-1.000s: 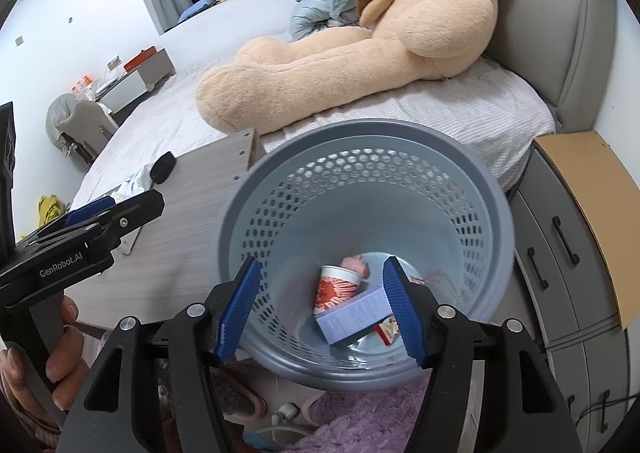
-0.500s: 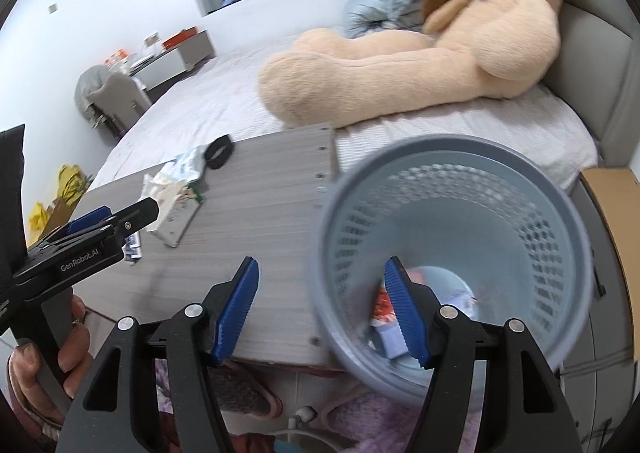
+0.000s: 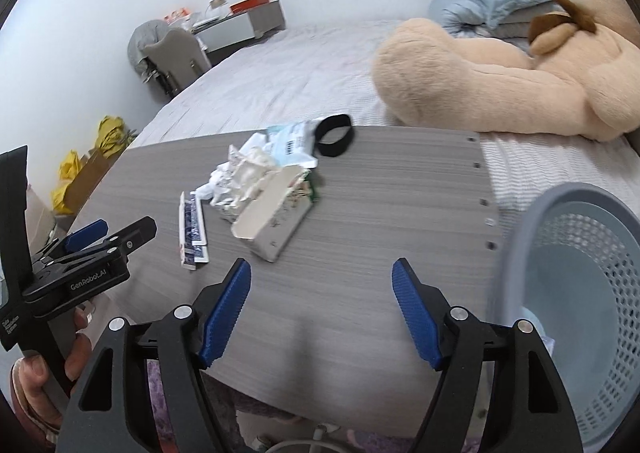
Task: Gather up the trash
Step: 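Reach the right tool to the white paper carton and close on it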
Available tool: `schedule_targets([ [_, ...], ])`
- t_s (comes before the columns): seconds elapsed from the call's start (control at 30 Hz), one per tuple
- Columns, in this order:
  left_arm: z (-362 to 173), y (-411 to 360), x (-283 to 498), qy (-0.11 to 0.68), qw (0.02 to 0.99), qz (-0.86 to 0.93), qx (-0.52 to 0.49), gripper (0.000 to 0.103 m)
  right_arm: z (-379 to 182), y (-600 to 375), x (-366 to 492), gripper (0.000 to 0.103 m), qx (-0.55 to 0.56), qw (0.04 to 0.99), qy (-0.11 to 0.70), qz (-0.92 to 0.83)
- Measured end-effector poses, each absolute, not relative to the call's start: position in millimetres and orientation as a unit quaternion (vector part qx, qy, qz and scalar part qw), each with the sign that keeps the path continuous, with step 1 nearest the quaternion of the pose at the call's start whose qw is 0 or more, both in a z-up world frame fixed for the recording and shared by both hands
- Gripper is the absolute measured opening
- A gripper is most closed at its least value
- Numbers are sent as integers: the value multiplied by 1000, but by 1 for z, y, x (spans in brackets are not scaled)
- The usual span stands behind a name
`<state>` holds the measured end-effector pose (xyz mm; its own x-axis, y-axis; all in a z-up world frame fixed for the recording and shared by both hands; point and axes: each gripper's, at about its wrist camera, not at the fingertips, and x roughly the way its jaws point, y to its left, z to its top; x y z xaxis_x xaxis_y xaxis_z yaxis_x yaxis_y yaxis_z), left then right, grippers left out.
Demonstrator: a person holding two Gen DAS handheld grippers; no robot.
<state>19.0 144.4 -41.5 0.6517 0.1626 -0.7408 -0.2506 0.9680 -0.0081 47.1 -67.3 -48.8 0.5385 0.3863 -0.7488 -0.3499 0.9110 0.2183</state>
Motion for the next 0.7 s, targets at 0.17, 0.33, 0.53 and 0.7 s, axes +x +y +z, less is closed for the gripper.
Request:
schedule_targets([
  [0.17,-47,163,15,398,906,133,-54,93,-58,-33,59,75,5,870,442,217],
  [0.33,-50,176,11,394,907,143,-51,94,-68,-10,69,75,-8,869,449,209],
  [0.53,-54,186,10,391,907,145,-58,95,-76,9,77,75,-22,868,456,193],
  [0.7,-58,186,12,397,905,138,-63,95,-85,16,86,75,-24,865,468,179],
])
